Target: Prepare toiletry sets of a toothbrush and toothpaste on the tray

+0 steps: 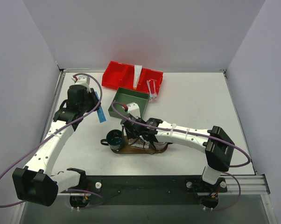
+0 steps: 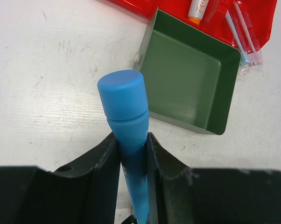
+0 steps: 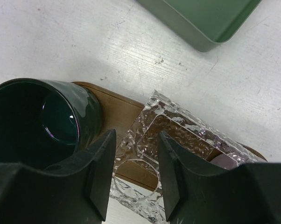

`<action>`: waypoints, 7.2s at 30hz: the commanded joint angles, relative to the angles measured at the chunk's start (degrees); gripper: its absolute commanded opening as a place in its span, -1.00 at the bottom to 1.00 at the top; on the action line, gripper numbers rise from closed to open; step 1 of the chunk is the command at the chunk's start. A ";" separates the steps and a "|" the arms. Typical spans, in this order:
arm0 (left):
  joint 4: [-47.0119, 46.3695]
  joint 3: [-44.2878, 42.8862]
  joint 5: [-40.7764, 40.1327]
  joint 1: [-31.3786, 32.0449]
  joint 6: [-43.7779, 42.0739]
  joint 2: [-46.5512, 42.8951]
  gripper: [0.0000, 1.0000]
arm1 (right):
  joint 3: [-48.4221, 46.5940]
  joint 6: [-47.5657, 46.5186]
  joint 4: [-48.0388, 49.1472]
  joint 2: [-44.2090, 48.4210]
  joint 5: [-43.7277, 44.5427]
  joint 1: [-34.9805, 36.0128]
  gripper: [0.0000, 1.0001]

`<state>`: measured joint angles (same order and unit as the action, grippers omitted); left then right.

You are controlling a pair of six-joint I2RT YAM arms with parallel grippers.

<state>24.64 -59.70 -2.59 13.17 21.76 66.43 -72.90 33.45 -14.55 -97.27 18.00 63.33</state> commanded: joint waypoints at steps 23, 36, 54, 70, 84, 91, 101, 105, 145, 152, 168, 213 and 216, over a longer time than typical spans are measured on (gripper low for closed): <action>-4.52 -0.33 -0.22 -1.22 -0.84 -0.78 -1.00 | -1.01 1.79 -0.92 0.68 0.02 -0.49 -0.70; -4.52 -0.33 -0.14 -1.39 -0.84 -0.43 -1.00 | -0.05 2.58 -0.39 1.74 -1.04 -0.49 -0.78; -4.61 -0.24 1.18 -1.48 -0.49 -0.34 -1.00 | -4.70 15.50 -9.18 -0.72 6.17 2.50 -1.00; -4.52 -0.24 1.45 -1.48 -0.40 -0.87 -1.00 | -6.55 13.75 -13.49 0.41 7.93 3.47 -0.66; -4.52 -0.15 1.53 -1.48 -0.40 -0.60 -1.00 | -0.31 15.94 -15.69 6.75 8.28 2.32 -0.49; -4.52 -0.15 1.62 -1.48 -0.31 -0.43 -1.00 | 0.57 18.05 -16.83 5.25 7.14 2.24 -0.49; -4.60 -0.06 1.89 -1.48 -0.31 -0.25 -1.00 | 0.31 18.32 -16.83 3.67 7.14 1.27 -0.50; -4.60 -0.06 1.97 -1.48 -0.23 -0.34 -1.00 | -0.05 18.23 -16.83 2.71 6.52 1.09 -0.52; -4.96 0.20 2.59 -1.39 0.30 -1.66 -1.00 | -3.21 24.73 -21.84 0.33 5.56 5.31 -1.00; -4.96 0.29 2.59 -1.39 0.30 -1.83 -1.00 | -3.91 25.61 -23.07 -0.11 5.91 6.19 -1.00; -4.96 0.29 2.59 -1.30 0.39 -2.01 -1.00 | -4.70 27.19 -24.57 -0.99 8.02 6.72 -1.00; -28.07 15.58 15.60 14.25 44.33 -21.96 -1.00 | 13.21 16.02 27.10 24.67 -30.48 -4.71 -0.17; -29.91 16.72 15.60 14.25 45.04 -22.22 -1.00 | 14.80 16.73 29.39 25.55 -30.48 -4.80 -0.34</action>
<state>3.75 -43.55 14.06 27.29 63.77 45.54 -60.18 47.97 8.45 -73.60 -10.98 58.50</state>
